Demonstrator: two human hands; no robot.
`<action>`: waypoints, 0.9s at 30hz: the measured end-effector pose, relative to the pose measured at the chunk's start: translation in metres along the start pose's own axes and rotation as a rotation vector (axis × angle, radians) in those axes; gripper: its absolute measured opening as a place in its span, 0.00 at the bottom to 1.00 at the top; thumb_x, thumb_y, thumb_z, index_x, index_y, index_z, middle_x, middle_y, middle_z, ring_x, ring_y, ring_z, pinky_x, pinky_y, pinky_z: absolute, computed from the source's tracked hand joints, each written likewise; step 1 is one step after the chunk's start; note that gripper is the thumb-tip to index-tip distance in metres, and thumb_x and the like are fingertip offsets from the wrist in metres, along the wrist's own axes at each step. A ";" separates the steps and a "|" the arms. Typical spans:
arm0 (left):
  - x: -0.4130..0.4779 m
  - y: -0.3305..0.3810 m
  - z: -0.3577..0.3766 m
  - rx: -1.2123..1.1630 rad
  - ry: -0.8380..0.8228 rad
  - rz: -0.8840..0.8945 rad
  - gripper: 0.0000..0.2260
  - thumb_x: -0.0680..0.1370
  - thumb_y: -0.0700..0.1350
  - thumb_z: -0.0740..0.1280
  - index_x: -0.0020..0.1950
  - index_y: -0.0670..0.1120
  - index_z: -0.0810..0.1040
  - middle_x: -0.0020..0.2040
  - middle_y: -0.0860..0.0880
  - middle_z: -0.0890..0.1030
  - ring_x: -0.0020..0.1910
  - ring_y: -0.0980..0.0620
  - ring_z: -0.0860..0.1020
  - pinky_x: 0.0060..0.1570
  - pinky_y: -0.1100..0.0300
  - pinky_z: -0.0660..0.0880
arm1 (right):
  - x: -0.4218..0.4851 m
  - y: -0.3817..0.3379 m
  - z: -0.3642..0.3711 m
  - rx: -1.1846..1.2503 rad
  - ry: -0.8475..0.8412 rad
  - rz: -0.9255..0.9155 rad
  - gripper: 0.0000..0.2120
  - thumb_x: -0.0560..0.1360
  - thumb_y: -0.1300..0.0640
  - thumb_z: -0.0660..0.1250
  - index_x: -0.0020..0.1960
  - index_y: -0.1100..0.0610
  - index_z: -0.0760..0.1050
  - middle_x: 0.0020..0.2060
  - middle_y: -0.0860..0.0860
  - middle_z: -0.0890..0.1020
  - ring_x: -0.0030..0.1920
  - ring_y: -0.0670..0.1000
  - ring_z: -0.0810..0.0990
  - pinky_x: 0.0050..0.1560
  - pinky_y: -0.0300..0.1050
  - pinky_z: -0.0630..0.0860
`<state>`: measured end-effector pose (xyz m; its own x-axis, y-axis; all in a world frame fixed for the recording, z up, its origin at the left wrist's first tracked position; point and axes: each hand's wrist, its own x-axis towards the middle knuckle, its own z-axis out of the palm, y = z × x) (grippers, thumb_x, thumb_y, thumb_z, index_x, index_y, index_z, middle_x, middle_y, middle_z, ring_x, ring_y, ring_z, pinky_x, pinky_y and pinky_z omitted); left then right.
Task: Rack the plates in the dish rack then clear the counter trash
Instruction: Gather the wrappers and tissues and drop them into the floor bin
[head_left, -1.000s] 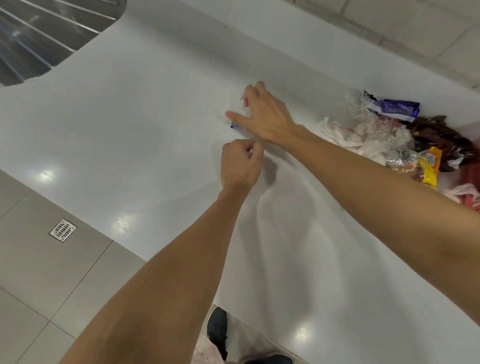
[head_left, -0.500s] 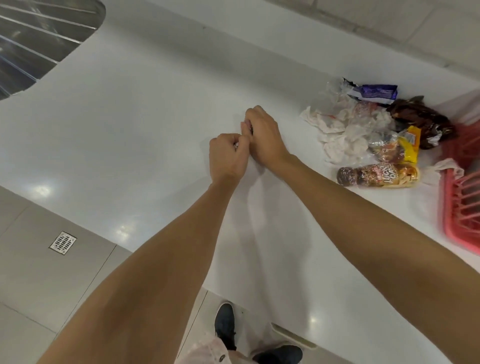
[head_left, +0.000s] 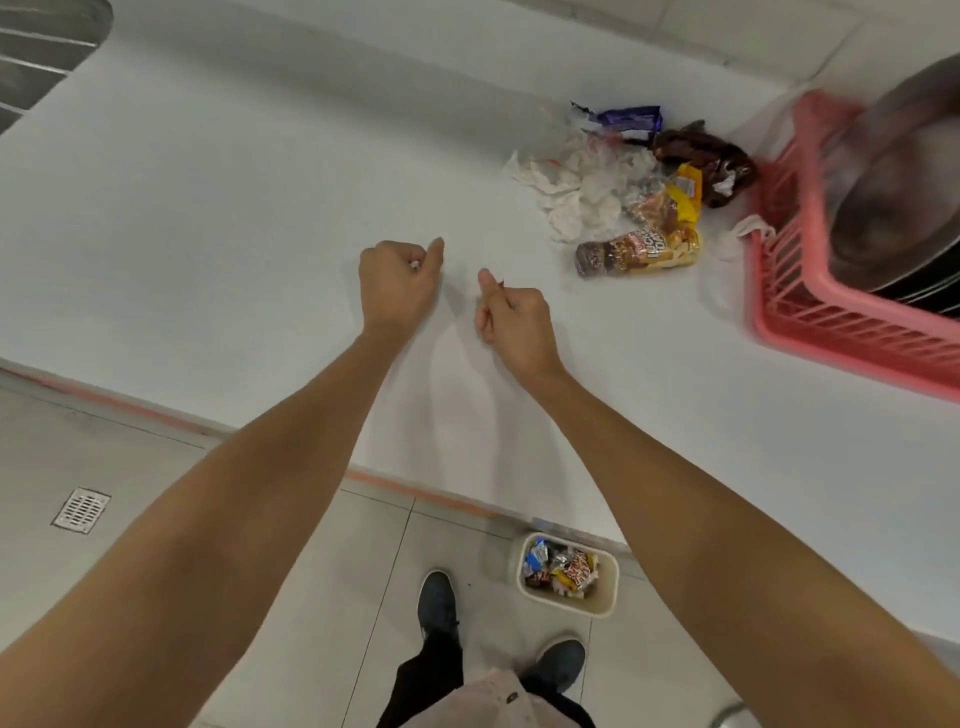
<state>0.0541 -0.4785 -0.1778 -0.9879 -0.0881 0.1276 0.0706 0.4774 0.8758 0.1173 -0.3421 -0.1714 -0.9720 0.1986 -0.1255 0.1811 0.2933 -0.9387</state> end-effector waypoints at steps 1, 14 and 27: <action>-0.015 0.000 0.002 -0.008 -0.018 0.014 0.25 0.77 0.49 0.66 0.26 0.44 0.58 0.24 0.46 0.58 0.24 0.52 0.55 0.28 0.63 0.59 | -0.010 0.002 -0.004 0.057 0.000 0.048 0.30 0.82 0.47 0.59 0.29 0.67 0.73 0.24 0.56 0.74 0.26 0.51 0.73 0.34 0.43 0.72; -0.174 0.037 0.007 -0.086 -0.087 -0.146 0.27 0.80 0.54 0.65 0.25 0.39 0.74 0.21 0.48 0.75 0.22 0.52 0.74 0.37 0.58 0.75 | -0.149 0.022 -0.045 0.270 -0.013 0.111 0.16 0.81 0.57 0.63 0.40 0.66 0.80 0.25 0.46 0.76 0.23 0.42 0.69 0.28 0.34 0.67; -0.386 0.067 0.077 -0.119 -0.457 -0.214 0.22 0.77 0.41 0.65 0.26 0.47 0.59 0.25 0.48 0.60 0.28 0.50 0.58 0.34 0.61 0.63 | -0.326 0.148 -0.194 0.169 0.046 0.343 0.18 0.80 0.59 0.53 0.32 0.59 0.66 0.26 0.50 0.67 0.25 0.44 0.63 0.31 0.38 0.62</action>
<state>0.4299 -0.3451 -0.2044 -0.9394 0.2311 -0.2532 -0.1504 0.3858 0.9102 0.4899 -0.1820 -0.2068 -0.8508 0.3009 -0.4307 0.4638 0.0448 -0.8848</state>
